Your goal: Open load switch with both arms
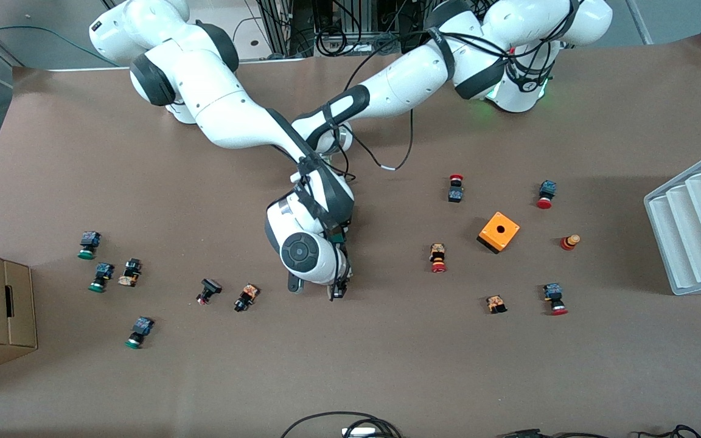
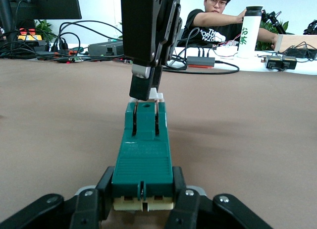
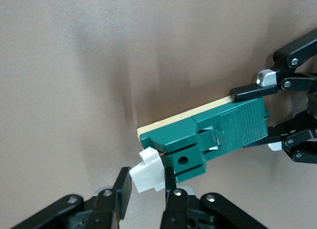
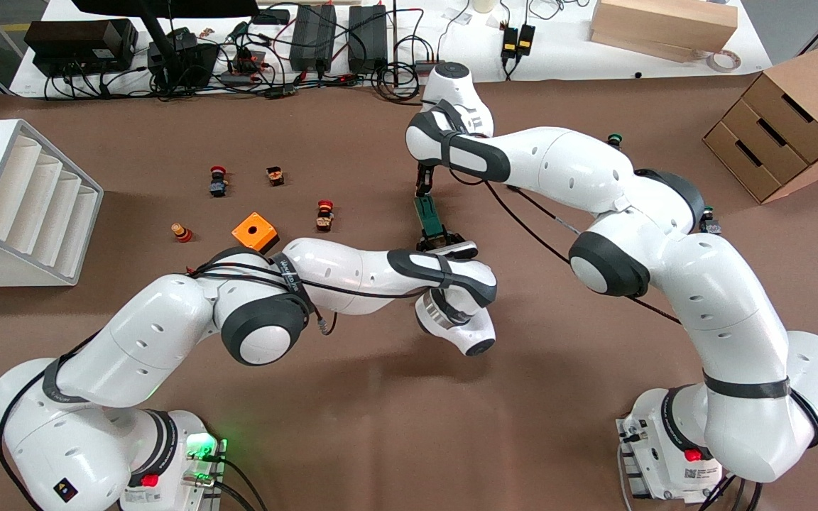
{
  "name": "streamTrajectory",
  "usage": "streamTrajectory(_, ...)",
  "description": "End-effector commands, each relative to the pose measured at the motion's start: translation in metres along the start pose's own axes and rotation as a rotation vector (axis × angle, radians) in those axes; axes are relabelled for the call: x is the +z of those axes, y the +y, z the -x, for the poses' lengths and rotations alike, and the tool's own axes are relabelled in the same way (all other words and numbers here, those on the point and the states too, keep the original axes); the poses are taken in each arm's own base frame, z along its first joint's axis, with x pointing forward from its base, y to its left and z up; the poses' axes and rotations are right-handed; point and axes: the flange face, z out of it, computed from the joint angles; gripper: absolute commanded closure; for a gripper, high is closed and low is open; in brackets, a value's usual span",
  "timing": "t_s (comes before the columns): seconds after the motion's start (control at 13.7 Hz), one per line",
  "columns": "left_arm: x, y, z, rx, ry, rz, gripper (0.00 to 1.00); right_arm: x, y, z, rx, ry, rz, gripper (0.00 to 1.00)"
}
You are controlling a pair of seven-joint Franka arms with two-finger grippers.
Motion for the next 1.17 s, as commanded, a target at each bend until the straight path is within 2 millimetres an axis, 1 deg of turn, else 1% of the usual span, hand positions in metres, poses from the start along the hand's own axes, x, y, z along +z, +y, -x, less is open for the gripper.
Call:
streamTrajectory(0.0,0.000,-0.001,0.015,0.017,-0.012,0.003,0.50,-0.003,0.016,-0.001,0.031,-0.015,0.053,0.71)
streamTrajectory(0.22,0.000,-0.001,0.015,0.017,-0.013,0.002,0.50,-0.005,0.022,0.000,0.027,-0.021,0.067,0.71)
streamTrajectory(0.51,0.000,-0.001,0.015,0.017,-0.013,0.002,0.50,-0.007,0.023,0.000,0.028,-0.020,0.069,0.71)
streamTrajectory(0.58,0.000,-0.001,0.015,0.017,-0.013,0.002,0.50,-0.011,0.023,0.000,0.027,-0.025,0.066,0.71)
streamTrajectory(1.1,-0.001,-0.001,0.016,0.019,-0.014,0.005,0.50,-0.020,0.030,-0.002,0.020,-0.022,0.072,0.71)
